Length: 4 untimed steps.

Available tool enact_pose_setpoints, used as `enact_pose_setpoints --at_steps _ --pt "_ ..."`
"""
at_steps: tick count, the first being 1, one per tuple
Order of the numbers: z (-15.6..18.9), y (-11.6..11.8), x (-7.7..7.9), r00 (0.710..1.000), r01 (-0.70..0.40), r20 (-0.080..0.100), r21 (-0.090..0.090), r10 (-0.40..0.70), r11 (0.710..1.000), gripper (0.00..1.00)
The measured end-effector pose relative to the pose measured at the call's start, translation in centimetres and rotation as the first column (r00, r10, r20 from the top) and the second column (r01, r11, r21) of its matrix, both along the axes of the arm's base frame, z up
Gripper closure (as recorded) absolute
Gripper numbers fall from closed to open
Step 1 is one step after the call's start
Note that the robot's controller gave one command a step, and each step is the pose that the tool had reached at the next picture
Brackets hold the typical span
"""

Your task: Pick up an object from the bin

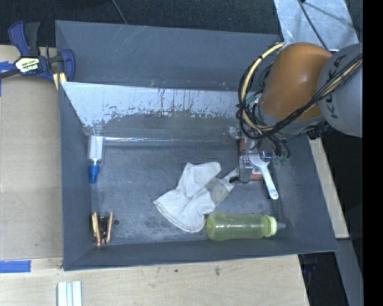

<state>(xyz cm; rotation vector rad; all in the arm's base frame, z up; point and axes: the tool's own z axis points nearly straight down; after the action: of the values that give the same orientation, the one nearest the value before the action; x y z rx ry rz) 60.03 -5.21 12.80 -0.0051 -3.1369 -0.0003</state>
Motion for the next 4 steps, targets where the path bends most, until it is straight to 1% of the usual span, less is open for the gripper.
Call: enact_pose_setpoints --at_steps 1,2,3,4 --pt "0.5 0.0 0.2 1.000 -0.001 0.008 -0.001 0.001 1.000 0.00" --pt "-3.3 2.7 -0.6 0.999 -0.042 0.013 -0.002 0.042 0.999 0.00" --pt "-5.5 4.9 -1.7 0.998 -0.068 0.012 -0.001 0.068 0.998 1.00" --pt "-5.5 4.9 -1.7 0.998 -0.068 0.012 -0.001 0.068 0.998 1.00"
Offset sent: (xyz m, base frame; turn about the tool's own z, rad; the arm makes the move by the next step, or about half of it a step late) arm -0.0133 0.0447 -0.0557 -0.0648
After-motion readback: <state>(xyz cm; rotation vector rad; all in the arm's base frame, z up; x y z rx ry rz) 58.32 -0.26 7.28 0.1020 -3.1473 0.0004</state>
